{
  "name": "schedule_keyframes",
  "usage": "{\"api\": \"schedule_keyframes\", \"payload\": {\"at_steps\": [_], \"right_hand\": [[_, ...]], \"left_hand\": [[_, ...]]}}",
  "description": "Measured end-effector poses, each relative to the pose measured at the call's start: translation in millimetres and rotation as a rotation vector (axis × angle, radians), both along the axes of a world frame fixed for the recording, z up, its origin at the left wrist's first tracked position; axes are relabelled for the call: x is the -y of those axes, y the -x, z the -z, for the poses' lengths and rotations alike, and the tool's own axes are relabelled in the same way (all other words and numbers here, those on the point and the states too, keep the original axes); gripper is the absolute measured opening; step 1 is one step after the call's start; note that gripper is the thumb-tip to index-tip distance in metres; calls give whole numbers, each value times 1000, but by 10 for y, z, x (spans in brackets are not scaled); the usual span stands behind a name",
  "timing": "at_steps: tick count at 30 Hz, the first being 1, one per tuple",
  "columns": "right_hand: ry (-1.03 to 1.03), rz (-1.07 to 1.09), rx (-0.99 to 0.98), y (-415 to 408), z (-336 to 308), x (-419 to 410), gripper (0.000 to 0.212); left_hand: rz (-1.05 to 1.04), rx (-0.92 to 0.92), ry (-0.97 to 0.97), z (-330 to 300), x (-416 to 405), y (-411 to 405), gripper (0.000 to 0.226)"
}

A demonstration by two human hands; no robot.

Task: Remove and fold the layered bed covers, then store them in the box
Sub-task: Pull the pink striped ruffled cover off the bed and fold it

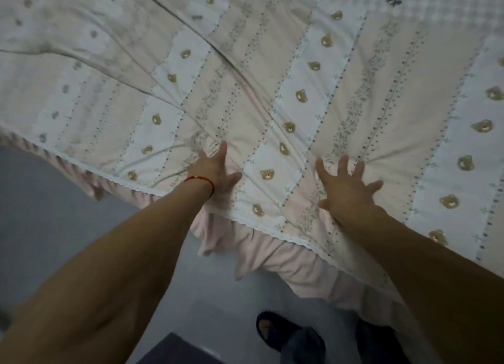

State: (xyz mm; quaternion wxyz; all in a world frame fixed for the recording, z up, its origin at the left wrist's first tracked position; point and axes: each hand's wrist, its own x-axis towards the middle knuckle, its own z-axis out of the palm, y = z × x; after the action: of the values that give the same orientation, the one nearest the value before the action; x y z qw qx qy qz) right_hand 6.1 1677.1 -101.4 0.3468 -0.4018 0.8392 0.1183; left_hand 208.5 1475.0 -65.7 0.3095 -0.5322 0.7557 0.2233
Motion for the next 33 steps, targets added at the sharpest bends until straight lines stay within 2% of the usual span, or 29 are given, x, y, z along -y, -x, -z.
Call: {"api": "schedule_keyframes", "payload": {"at_steps": [4,11,19,22,23,25,27,28,29,31,32,33], "right_hand": [[-128,13,-23,20,-26,148,101],[-219,10,-91,-4,44,221,106],[-275,92,-77,-62,9,218,94],[-293,166,-53,-82,-50,278,87],[-297,205,-26,-93,-102,308,83],[-326,285,8,-67,-201,387,72],[-347,318,-11,-12,-452,514,63],[-298,339,-43,-67,-615,626,57],[-167,408,-86,-225,-749,795,46],[286,661,-171,-742,-924,1236,29],[454,733,-124,-1067,-1015,1506,27],[553,786,16,-1377,-1061,1777,25]], "left_hand": [[-14,-129,-181,13,200,-134,97],[60,-81,-213,235,309,-95,106],[107,-161,-446,123,478,-247,111],[103,-319,-538,11,747,-397,104],[9,-387,-578,-86,859,-454,94],[-320,-508,-620,-268,1179,-609,66],[-659,-595,-538,-403,1567,-707,36],[-788,-647,-450,-414,1790,-745,29],[-928,-696,-365,-398,2049,-763,27],[-1239,-805,-285,-298,2561,-758,30],[-1343,-848,-290,-212,2777,-741,33],[-1400,-888,-332,-156,2947,-714,33]]}}
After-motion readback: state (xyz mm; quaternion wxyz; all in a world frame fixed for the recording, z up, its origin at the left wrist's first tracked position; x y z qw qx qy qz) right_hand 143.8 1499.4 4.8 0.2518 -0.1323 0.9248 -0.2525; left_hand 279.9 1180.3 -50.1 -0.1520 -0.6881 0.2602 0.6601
